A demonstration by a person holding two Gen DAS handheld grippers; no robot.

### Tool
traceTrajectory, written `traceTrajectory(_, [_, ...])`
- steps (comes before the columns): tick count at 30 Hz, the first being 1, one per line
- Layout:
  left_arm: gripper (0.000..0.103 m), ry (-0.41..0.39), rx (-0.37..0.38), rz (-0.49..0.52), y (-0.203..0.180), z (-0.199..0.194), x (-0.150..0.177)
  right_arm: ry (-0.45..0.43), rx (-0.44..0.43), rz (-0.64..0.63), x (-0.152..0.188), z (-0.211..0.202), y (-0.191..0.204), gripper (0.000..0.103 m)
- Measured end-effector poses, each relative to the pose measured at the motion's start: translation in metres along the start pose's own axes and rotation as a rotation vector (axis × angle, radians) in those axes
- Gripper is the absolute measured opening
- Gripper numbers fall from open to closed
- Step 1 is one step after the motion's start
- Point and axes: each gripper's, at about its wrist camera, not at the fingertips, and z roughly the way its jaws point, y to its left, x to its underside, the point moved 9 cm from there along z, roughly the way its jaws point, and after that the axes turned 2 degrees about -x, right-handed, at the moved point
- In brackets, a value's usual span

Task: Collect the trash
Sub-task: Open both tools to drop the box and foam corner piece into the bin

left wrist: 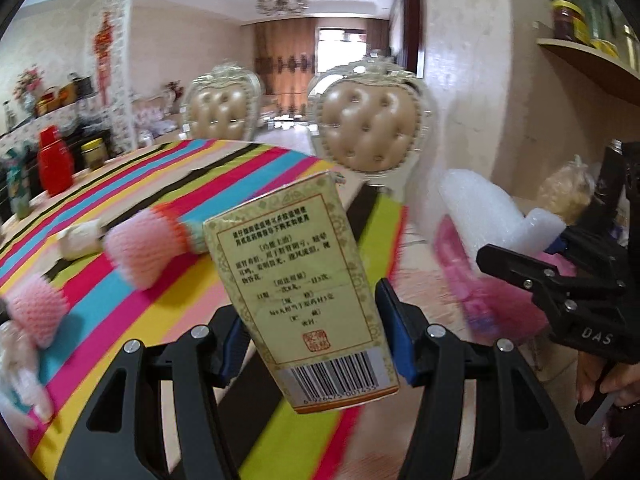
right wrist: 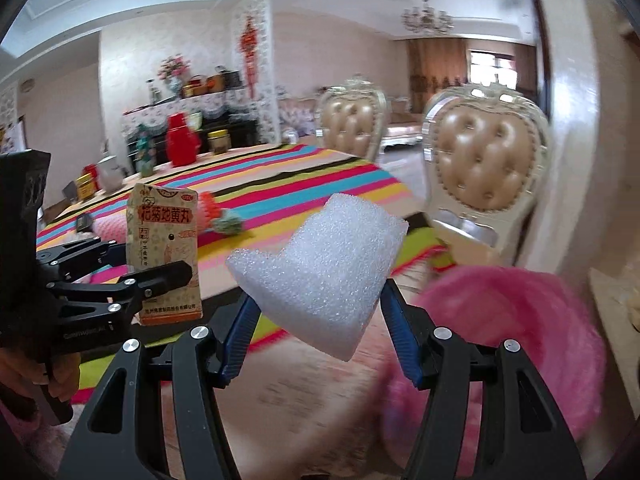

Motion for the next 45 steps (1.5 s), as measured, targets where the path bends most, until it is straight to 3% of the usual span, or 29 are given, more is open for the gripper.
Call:
traceTrajectory(15, [0.057,0.017,0.241,0.147,-0.139,0.058,-0.026,0.042,0.215,0.132,0.041,-0.025,-0.138,0.059])
traceTrajectory(29, [0.058,0.071,0.403,0.178,-0.217,0.106,-0.037,0.042,0.27,0.169,0.059,-0.05,-0.188,0.061])
traceTrajectory(30, [0.063,0.079,0.415,0.18,-0.22,0.109,-0.036,0.041,0.272,0.174,0.06,-0.051,-0.19,0.061])
traceTrajectory(33, [0.08,0.049,0.38,0.177,-0.215,0.11,-0.038,0.038,0.276,0.185,0.06,-0.052,-0.192,0.061])
traceTrajectory(37, [0.085,0.019,0.324,0.155,-0.191,0.1,-0.043,0.03,0.258,0.19,0.055,-0.047,-0.19,0.064])
traceTrajectory(40, [0.091,-0.001,0.255,0.122,-0.16,0.09,-0.046,0.017,0.254,0.182,0.048,-0.039,-0.184,0.079])
traceTrajectory(42, [0.097,-0.007,0.202,0.092,-0.135,0.082,-0.045,0.012,0.24,0.176,0.044,-0.035,-0.177,0.079])
traceTrajectory(45, [0.098,-0.002,0.134,0.065,-0.103,0.071,-0.037,0.012,0.22,0.165,0.04,-0.029,-0.165,0.079])
